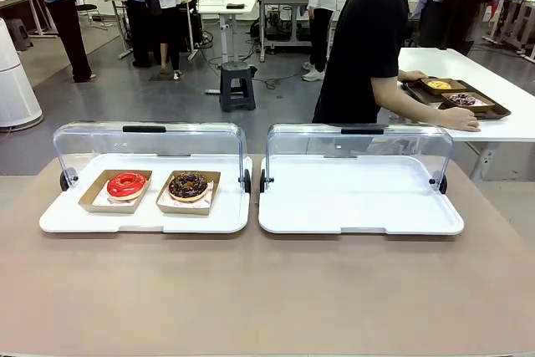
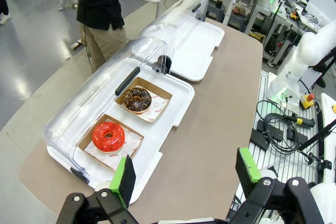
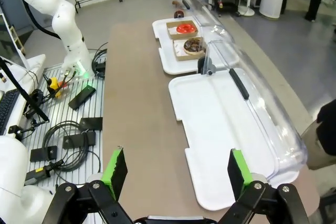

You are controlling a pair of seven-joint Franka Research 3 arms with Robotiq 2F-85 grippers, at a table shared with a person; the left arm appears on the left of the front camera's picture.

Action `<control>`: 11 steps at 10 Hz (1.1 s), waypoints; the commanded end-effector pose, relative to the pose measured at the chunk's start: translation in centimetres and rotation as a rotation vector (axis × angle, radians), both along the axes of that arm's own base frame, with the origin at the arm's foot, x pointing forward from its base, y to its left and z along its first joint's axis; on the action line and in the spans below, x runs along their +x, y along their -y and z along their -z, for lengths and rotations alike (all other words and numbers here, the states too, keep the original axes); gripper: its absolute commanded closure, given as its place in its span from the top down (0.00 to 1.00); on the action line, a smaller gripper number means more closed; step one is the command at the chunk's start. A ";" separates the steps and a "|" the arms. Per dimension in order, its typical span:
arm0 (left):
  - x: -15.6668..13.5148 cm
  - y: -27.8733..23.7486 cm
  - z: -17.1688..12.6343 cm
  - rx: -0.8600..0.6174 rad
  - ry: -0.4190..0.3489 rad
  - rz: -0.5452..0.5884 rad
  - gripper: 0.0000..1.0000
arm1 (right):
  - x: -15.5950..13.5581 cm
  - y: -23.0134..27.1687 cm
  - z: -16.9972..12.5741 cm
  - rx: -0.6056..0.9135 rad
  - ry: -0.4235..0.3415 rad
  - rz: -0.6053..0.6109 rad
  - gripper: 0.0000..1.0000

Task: Provide the desired donut to the person.
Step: Place the picked Paper togo box onto the Handle tray extended by the person.

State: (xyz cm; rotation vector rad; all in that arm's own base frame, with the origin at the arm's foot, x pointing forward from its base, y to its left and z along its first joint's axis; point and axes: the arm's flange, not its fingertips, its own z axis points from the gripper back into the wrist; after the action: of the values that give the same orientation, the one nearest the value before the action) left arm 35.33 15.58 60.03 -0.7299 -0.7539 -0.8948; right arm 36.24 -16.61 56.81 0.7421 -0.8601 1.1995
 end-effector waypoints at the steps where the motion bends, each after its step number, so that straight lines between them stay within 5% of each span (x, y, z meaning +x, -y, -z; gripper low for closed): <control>1: -0.1 -0.2 0.0 0.002 0.006 0.011 1.00 | 0.2 0.0 0.2 0.021 0.019 0.000 1.00; 11: -0.1 -0.2 0.0 0.002 0.006 0.011 1.00 | 0.2 0.0 0.2 0.021 0.019 0.000 1.00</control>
State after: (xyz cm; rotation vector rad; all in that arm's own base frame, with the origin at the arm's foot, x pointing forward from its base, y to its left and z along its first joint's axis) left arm 35.33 15.58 60.03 -0.7299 -0.7539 -0.8948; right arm 36.20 -16.69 56.82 0.7401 -0.8605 1.1972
